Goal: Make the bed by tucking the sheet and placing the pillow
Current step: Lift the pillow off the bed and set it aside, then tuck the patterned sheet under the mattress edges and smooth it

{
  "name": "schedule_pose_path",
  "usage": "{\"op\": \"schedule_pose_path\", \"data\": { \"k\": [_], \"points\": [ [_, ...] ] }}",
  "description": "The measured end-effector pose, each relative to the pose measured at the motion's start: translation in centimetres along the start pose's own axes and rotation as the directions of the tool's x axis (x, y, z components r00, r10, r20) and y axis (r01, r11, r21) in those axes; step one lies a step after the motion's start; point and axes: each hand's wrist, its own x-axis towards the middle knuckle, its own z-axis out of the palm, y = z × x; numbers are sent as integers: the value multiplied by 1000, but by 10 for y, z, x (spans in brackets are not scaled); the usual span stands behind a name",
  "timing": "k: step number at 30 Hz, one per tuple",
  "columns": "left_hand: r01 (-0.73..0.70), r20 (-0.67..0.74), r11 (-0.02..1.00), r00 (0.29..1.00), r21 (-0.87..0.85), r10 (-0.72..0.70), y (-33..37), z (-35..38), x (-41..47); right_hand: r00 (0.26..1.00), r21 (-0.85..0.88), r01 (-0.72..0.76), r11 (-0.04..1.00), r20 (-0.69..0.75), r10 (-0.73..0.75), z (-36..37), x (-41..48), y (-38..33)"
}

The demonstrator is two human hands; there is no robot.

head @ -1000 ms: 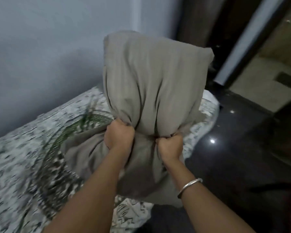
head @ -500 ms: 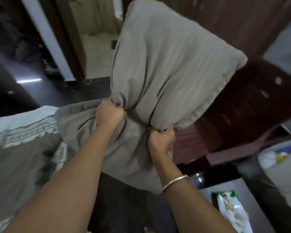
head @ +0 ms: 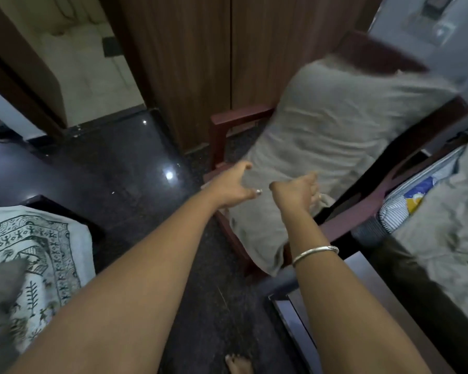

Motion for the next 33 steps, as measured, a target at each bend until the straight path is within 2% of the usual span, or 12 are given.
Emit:
{"op": "schedule_pose_path", "data": {
  "k": [5,8,11,15,21,24,26,29,33],
  "points": [
    [15,87,996,996,83,-23,-28,10,-20,989,-103,59,993,141,-45,21,-14,7],
    [-30,59,998,998,63,26,-28,5,-33,974,-151,145,978,198,-114,29,-28,2],
    [-18,3,993,1000,118,18,-31,0,-52,945,-179,252,951,259,-202,38,-51,-5],
    [57,-107,975,994,214,-35,-47,-10,-98,859,-172,438,882,370,-354,54,-100,-10],
    [193,-266,953,955,235,-128,-84,-31,-218,718,-190,608,770,546,-432,77,-213,3],
    [263,-375,949,909,176,-183,-103,-36,-301,596,-198,720,665,667,-446,87,-288,17],
    [319,-451,940,861,118,-236,-116,-38,-366,487,-190,803,565,755,-439,94,-348,30],
    [410,-573,911,756,37,-317,-140,-35,-473,256,-84,920,383,869,-424,109,-449,54],
    [536,-690,839,571,-97,-444,-172,-18,-625,-74,123,985,124,936,-344,131,-596,104]
  ]
}}
